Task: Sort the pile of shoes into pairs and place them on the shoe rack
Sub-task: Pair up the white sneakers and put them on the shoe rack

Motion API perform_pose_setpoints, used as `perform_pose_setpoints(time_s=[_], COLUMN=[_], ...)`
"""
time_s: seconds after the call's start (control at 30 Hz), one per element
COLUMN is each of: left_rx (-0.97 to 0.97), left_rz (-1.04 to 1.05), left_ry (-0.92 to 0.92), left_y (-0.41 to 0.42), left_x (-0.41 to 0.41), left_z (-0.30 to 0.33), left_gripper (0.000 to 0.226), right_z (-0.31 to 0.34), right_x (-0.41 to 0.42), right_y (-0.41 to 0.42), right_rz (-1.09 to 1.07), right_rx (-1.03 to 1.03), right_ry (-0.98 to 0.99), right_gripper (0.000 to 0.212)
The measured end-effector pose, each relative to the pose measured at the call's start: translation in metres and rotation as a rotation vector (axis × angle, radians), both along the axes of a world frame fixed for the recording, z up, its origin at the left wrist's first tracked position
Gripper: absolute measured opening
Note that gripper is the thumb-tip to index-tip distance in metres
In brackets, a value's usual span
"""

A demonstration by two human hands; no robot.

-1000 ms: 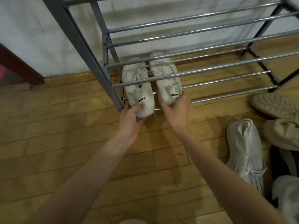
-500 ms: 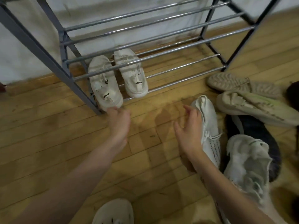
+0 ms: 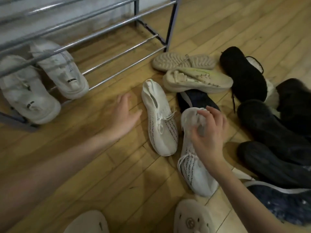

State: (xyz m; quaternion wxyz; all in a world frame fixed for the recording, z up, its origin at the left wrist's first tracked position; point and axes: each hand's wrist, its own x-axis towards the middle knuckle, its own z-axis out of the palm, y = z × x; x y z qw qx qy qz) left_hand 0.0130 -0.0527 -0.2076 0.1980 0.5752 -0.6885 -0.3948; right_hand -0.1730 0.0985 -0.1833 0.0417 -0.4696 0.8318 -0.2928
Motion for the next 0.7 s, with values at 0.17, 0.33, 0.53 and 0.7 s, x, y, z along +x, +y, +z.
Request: perform_pose_setpoints(time_s=[0.17,0.33,0.53,0.7], left_rx=[-0.146,-0.019,-0.02,0.134], left_rz=[-0.258,-0.279,-0.239,-0.091], left_ry=[-0.084,-0.01,-0.048,0.028], left_y=[-0.043,-0.052,-0.047,-0.052], left_x=[-0.028,-0.046,-0.041,-0.02], left_z=[0.017,0.012,0.011,0.008], left_gripper=[0.074,0.057,0.031,0.021], right_z=[0.005,0.0,0.008,0.011], right_x=[-0.014,-0.02,-0.04,-0.044], right_y=[-0.017,-0.035,-0.053,-0.064], right_rz=[0.047,-0.009,-0.011,-0.007], right_rx=[0.225,0.432,0.534,0.55], right_ry=[-0.106,-0.117,-0.123,-0.118], right_gripper=[0.061,0.075,0.076,0.062])
